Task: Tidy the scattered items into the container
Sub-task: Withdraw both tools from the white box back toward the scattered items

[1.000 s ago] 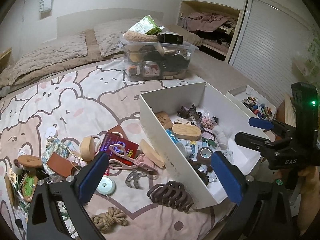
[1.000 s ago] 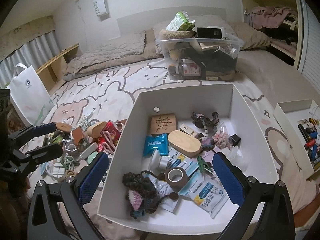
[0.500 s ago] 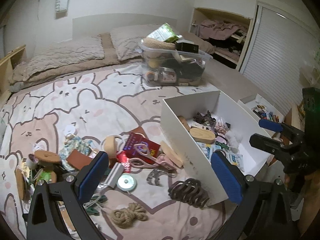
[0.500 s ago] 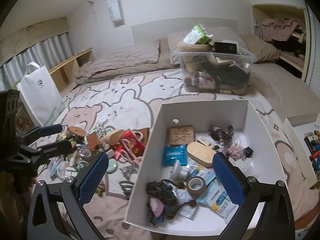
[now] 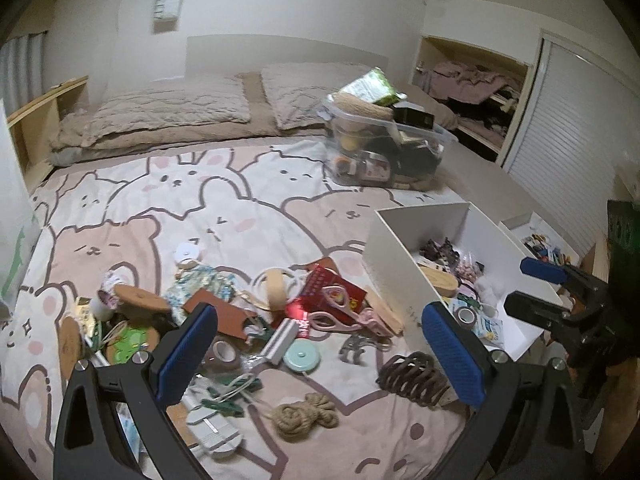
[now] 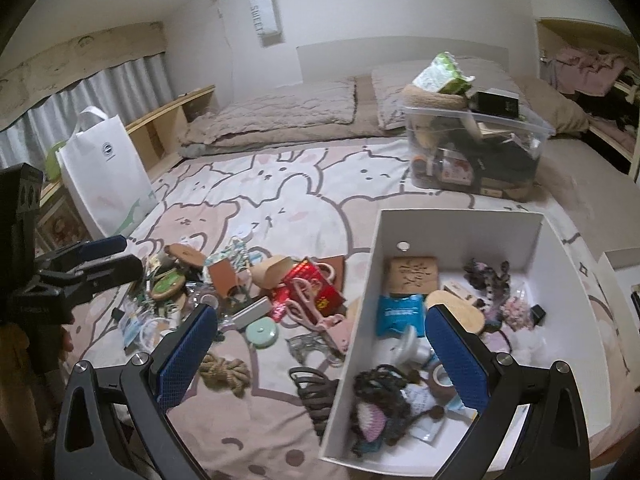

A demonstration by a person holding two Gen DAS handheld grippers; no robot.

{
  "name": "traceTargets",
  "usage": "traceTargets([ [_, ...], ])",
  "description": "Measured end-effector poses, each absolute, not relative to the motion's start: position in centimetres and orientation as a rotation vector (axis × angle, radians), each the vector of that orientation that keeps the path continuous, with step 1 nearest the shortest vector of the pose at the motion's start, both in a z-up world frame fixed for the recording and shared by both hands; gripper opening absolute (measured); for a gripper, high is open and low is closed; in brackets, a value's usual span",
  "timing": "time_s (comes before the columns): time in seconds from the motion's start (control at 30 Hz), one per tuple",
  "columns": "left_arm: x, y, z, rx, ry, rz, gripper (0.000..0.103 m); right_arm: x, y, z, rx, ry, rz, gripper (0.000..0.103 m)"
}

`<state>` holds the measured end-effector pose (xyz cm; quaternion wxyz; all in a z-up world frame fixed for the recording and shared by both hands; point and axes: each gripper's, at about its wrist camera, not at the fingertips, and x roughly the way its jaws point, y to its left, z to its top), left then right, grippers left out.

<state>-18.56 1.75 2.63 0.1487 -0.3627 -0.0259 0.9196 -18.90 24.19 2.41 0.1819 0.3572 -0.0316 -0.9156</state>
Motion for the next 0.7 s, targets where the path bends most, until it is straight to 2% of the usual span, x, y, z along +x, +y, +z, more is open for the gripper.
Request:
traceTargets([
  [0.7, -16.6, -4.4, 2.6, -1.038, -0.158, 2.726, 0.103, -18.3, 18.1, 2.2, 0.972, -0.046, -2.476, 0.103],
])
